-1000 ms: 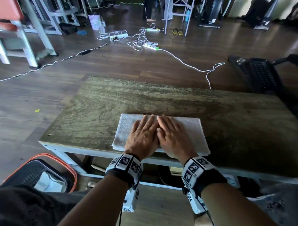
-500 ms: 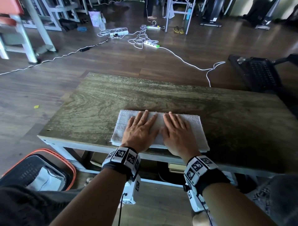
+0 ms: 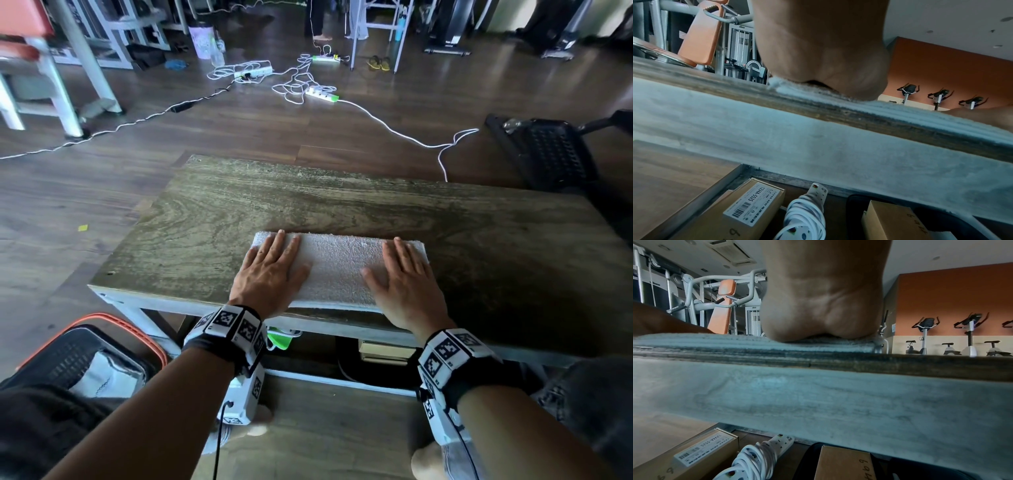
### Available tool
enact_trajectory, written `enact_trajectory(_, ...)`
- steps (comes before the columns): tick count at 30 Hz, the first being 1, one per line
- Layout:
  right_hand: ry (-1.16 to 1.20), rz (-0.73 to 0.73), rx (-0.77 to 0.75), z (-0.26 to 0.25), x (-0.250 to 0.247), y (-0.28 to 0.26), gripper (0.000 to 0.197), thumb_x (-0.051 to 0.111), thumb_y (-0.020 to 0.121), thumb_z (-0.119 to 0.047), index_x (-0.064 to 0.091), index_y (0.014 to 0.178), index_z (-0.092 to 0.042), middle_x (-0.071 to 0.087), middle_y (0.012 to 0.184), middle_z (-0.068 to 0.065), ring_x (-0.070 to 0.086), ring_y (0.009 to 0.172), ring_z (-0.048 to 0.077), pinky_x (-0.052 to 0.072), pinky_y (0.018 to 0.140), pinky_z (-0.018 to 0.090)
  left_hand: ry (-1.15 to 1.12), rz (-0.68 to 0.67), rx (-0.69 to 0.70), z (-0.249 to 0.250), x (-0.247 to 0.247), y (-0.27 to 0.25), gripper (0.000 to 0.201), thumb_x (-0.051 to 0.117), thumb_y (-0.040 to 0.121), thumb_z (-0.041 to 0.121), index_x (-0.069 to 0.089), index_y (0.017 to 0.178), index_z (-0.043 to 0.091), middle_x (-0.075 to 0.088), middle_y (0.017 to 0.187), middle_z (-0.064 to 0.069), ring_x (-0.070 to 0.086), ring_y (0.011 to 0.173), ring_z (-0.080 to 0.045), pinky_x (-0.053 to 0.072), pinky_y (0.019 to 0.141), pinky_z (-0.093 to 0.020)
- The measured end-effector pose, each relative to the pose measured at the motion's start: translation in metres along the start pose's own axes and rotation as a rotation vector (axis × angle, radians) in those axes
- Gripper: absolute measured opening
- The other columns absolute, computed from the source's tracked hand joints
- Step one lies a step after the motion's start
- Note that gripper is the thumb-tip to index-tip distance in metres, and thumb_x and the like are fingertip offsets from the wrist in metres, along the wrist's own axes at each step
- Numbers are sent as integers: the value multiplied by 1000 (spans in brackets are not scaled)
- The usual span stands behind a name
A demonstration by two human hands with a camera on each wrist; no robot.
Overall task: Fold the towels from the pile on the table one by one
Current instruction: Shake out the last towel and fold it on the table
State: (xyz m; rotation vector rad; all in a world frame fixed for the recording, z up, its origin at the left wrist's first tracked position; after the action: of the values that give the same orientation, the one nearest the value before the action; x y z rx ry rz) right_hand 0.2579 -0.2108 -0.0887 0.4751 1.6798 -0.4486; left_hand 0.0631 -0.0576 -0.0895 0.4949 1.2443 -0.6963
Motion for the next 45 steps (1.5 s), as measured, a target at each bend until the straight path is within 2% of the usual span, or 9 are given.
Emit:
enact_trajectory(10, -4, -52, 177, 18, -6, -10, 106, 1, 80, -87, -1, 158, -15, -6, 167, 6, 2, 153, 24, 5, 123, 50, -28, 17, -86, -8, -1, -14, 73, 11, 93, 71, -3, 155, 37, -8, 165, 6, -15, 150, -11, -4, 123, -45)
enact_trajectory(13, -108, 61, 151, 6, -21, -15, 87, 17, 91, -74, 20, 155, -15, 3, 165, 16, 13, 148, 35, 12, 119, 50, -18, -3, -119, -6, -1, -12, 75, 11, 91, 73, -3, 155, 35, -8, 165, 4, -14, 150, -13, -4, 122, -48)
enact_trajectory(16, -140, 338, -149, -32, -35, -36, 41, 39, 95, -50, 55, 115, -18, 49, 125, 13, 48, 109, 29, 43, 92, 42, 12, -17, -131, -6, -2, -12, 77, 11, 91, 73, -3, 155, 34, -8, 165, 2, -13, 151, -15, -2, 121, -50)
enact_trajectory(21, 32, 223, -239, -54, -23, -61, 22, 41, 97, -44, 51, 105, -26, 58, 88, -2, 60, 81, 19, 45, 62, 31, 83, -44, -242, 3, -6, -23, 79, 10, 91, 72, -1, 156, 28, -3, 165, -5, -6, 152, -24, 1, 121, -52)
enact_trajectory(26, 121, 226, -150, -31, -27, -52, 40, 52, 96, -30, 50, 134, -20, 52, 120, 4, 55, 110, 20, 49, 83, 29, 284, 156, -223, 22, -30, -48, 78, 35, 83, 74, 47, 126, 9, 52, 123, -14, 47, 116, -32, 33, 103, -45)
enact_trajectory(29, 237, 114, -102, -24, -15, -55, 61, 53, 96, -15, 29, 152, -18, 29, 151, 11, 36, 139, 24, 42, 105, 32, 122, 173, -276, 14, -38, -59, 73, 49, 79, 69, 48, 122, 11, 54, 119, -13, 50, 113, -31, 38, 99, -43)
enact_trajectory(35, 265, 95, -255, -41, -1, -80, 77, 65, 84, -16, 28, 151, -24, 2, 161, 13, 18, 148, 32, 32, 118, 42, -44, 127, -279, 13, -42, -70, 43, 55, 84, 52, 59, 104, 14, 66, 102, -8, 60, 90, -28, 48, 75, -37)
enact_trajectory(41, 167, 248, -269, -56, -2, -88, 96, 82, 70, -28, 30, 151, -26, 20, 154, 14, 23, 142, 31, 34, 116, 44, -574, 111, -257, 34, -52, -67, 23, 53, 87, 14, 41, 105, 5, 61, 72, -7, 58, 51, -17, 42, 45, -26)
enact_trajectory(45, 345, 310, -352, -63, -9, -79, 65, 81, 68, -10, 58, 126, -27, 41, 141, 4, 34, 135, 26, 39, 109, 38, -999, 169, -200, 44, -64, -65, 31, 47, 90, 7, 38, 118, 19, 66, 76, -17, 63, 45, -18, 49, 44, -25)
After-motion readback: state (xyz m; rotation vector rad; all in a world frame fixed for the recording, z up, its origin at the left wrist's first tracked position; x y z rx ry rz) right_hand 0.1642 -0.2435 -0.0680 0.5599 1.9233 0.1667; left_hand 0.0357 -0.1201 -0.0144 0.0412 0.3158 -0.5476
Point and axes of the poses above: each hand's wrist, its own y-axis towards the middle knuckle, its own x-axis out of the palm, z = x × y, the point moved 5 cm from there along y, towards the middle knuckle
